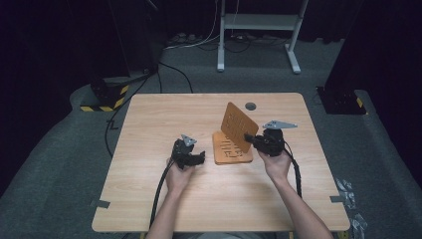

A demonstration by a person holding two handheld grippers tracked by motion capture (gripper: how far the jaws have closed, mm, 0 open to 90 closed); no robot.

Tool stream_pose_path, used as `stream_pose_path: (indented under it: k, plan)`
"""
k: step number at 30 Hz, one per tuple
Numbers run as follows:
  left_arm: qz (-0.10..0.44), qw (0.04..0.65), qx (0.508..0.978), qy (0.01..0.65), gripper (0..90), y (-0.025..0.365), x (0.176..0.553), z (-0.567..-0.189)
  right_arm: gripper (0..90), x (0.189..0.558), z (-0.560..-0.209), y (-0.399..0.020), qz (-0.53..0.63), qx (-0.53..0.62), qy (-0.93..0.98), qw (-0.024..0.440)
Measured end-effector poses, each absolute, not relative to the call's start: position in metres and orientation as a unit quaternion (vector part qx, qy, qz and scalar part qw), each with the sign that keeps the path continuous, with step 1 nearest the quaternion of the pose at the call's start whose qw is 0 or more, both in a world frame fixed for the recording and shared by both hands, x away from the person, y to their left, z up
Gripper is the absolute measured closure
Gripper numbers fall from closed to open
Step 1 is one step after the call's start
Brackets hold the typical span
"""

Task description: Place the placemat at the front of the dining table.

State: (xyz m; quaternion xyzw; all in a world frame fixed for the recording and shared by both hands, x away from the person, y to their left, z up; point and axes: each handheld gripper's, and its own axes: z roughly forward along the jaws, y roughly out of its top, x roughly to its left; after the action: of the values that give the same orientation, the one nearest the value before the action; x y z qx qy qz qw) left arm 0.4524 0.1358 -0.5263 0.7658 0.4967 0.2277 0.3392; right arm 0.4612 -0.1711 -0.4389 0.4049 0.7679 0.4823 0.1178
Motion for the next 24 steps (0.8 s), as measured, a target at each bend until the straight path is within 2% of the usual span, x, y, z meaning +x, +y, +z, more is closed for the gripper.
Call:
stream_pose_path:
  k: [24]
  plan:
    - [0.228, 0.339, 0.764, 0.499, 24.7, 0.135, 0.452, -0.526, 86.5, 0.457, -0.431, -0.203, 0.479, 0.428, 0.754, 0.137]
